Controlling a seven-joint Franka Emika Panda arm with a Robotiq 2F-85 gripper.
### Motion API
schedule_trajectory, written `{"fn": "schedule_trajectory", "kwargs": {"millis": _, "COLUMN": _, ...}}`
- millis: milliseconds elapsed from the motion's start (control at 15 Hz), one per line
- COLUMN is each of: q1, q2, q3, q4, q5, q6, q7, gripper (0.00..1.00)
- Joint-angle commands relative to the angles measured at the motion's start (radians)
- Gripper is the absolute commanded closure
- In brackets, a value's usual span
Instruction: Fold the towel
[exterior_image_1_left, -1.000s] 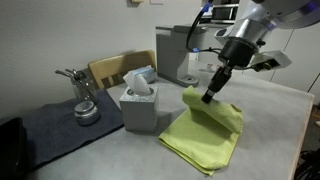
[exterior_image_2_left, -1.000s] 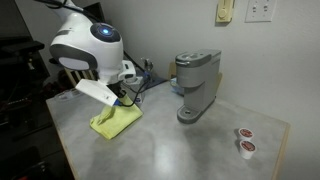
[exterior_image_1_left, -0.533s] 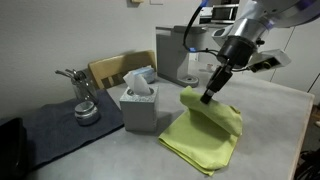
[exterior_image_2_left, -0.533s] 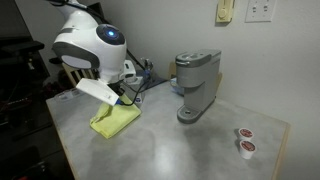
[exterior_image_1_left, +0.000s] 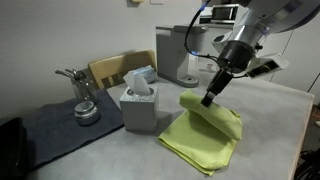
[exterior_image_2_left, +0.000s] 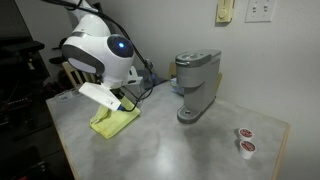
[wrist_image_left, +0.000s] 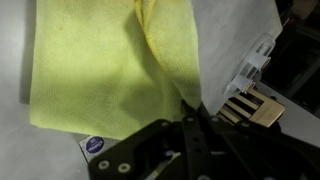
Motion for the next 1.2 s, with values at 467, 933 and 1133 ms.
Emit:
{"fn": "schedule_trajectory", "kwargs": {"millis": 467, "q1": 0.423, "q2": -0.001, "q3": -0.358, "q4": 0.008, "q5": -0.001, "q6": 0.065, "q7": 0.039, "gripper": 0.99}}
{"fn": "schedule_trajectory", "kwargs": {"millis": 933, "q1": 0.554, "q2": 0.029, "q3": -0.346, "q4": 0.019, "q5": -0.130, "q6": 0.300, "q7": 0.196, "gripper": 0.99}}
{"fn": "schedule_trajectory", "kwargs": {"millis": 1133, "q1": 0.579, "q2": 0.040, "q3": -0.333, "q4": 0.017, "q5": -0.227, "q6": 0.348, "q7": 0.282, "gripper": 0.97}}
